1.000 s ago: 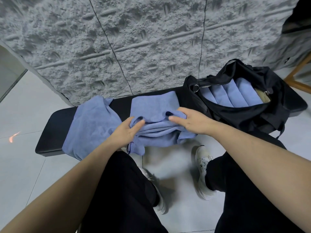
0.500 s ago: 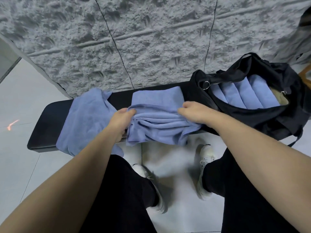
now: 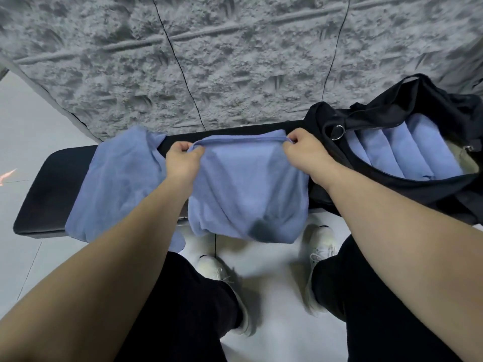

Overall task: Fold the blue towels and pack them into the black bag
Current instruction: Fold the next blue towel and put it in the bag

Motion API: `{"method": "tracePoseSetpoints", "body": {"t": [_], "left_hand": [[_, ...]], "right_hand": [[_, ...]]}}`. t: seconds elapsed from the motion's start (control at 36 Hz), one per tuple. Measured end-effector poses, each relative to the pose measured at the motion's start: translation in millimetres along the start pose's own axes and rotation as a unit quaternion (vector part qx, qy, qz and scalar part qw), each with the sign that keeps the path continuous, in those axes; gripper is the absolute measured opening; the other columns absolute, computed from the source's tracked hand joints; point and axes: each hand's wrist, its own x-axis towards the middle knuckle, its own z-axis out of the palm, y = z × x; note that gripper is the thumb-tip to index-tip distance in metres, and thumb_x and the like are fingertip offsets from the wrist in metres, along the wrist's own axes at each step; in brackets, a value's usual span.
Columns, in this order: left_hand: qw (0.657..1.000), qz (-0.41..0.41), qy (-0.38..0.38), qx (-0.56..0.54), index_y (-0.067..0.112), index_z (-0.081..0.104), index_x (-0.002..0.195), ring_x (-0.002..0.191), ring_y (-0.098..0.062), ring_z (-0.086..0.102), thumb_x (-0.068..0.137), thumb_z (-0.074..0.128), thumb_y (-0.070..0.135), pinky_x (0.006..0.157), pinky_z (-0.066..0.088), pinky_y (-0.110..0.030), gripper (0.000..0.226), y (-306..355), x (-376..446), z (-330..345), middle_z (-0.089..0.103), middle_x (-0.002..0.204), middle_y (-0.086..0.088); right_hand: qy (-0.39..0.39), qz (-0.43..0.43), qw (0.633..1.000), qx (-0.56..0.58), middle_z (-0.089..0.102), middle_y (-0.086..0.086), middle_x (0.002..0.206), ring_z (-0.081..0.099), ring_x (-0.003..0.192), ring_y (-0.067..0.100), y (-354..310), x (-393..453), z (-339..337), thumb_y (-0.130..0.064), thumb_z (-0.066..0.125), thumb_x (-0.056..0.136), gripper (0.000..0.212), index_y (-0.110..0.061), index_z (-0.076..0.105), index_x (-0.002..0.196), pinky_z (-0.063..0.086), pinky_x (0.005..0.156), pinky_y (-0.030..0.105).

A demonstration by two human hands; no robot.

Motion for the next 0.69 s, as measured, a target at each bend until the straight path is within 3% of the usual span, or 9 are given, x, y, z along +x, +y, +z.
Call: {"method": "tracePoseSetpoints", "body": {"t": [0.17,0.25,0.39,0.44,0.5,0.61,0.69], "left_hand": [[0.999,0.020,0.009,-0.023,0.020,0.048,0.076,0.052,-0.009,0.031,0.089,0.062,0.014,0.043,0.028,-0.018,0.021,5.5,22.5,19.0,0.041,0.063,0.004],[0.999,0.032,0.006,-0.035,0.020,0.051,0.079,0.056,-0.011,0.038,0.088,0.067,0.013,0.051,0.036,-0.021,0.020,7.4,33.5,24.5,0.048,0.067,0.003],[0.996,-0.016,-0.008,-0.082,0.022,0.056,0.083,0.075,-0.021,0.056,0.081,0.078,0.015,0.070,0.049,-0.034,0.023,-4.8,56.0,23.2,0.060,0.083,-0.003],[0.994,-0.047,-0.045,-0.085,0.018,0.057,0.083,0.067,-0.019,0.054,0.083,0.073,0.012,0.062,0.047,-0.031,0.017,-16.0,62.1,18.4,0.060,0.076,-0.003],[0.990,-0.068,-0.085,-0.089,0.017,0.054,0.071,0.057,-0.019,0.047,0.086,0.065,0.009,0.054,0.040,-0.029,0.020,-23.5,66.5,14.6,0.052,0.062,-0.001],[0.985,-0.071,-0.067,-0.143,0.017,0.036,0.057,0.046,-0.014,0.029,0.090,0.051,0.001,0.047,0.026,-0.026,0.040,-23.0,76.1,10.4,0.034,0.051,0.001],[0.977,-0.068,-0.064,-0.193,0.015,0.038,0.059,0.046,-0.015,0.033,0.091,0.056,0.001,0.049,0.030,-0.025,0.039,-17.5,78.8,11.3,0.037,0.051,-0.001]], "right_hand": [[0.039,-0.003,0.999,0.025,0.048,0.000,0.080,0.041,0.066,0.013,5.1,26.8,8.5,-0.016,0.045,0.096,0.004,-0.016,0.049,0.095,0.033,0.054,0.028],[0.054,-0.010,0.998,0.025,0.047,-0.003,0.076,0.044,0.071,0.017,5.8,39.5,11.9,-0.015,0.045,0.096,0.003,-0.015,0.048,0.095,0.034,0.053,0.025],[0.060,-0.010,0.998,-0.004,0.045,-0.005,0.070,0.042,0.061,0.015,6.4,54.5,17.2,-0.015,0.046,0.093,0.001,-0.016,0.047,0.092,0.032,0.051,0.025],[0.062,0.003,0.998,-0.001,0.046,-0.003,0.072,0.045,0.064,0.018,6.2,58.3,17.6,-0.018,0.047,0.093,0.002,-0.016,0.046,0.093,0.034,0.055,0.026],[0.064,0.024,0.998,-0.003,0.049,-0.002,0.077,0.048,0.070,0.021,5.4,61.8,17.4,-0.023,0.049,0.092,0.007,-0.016,0.045,0.094,0.038,0.063,0.028],[0.068,0.046,0.996,-0.029,0.054,0.003,0.091,0.052,0.080,0.023,3.9,67.1,17.3,-0.028,0.050,0.093,0.013,-0.016,0.046,0.097,0.037,0.069,0.028],[0.061,0.037,0.997,-0.034,0.055,0.002,0.092,0.052,0.080,0.022,4.6,68.2,17.1,-0.025,0.050,0.094,0.009,-0.016,0.048,0.097,0.035,0.065,0.026]]}}
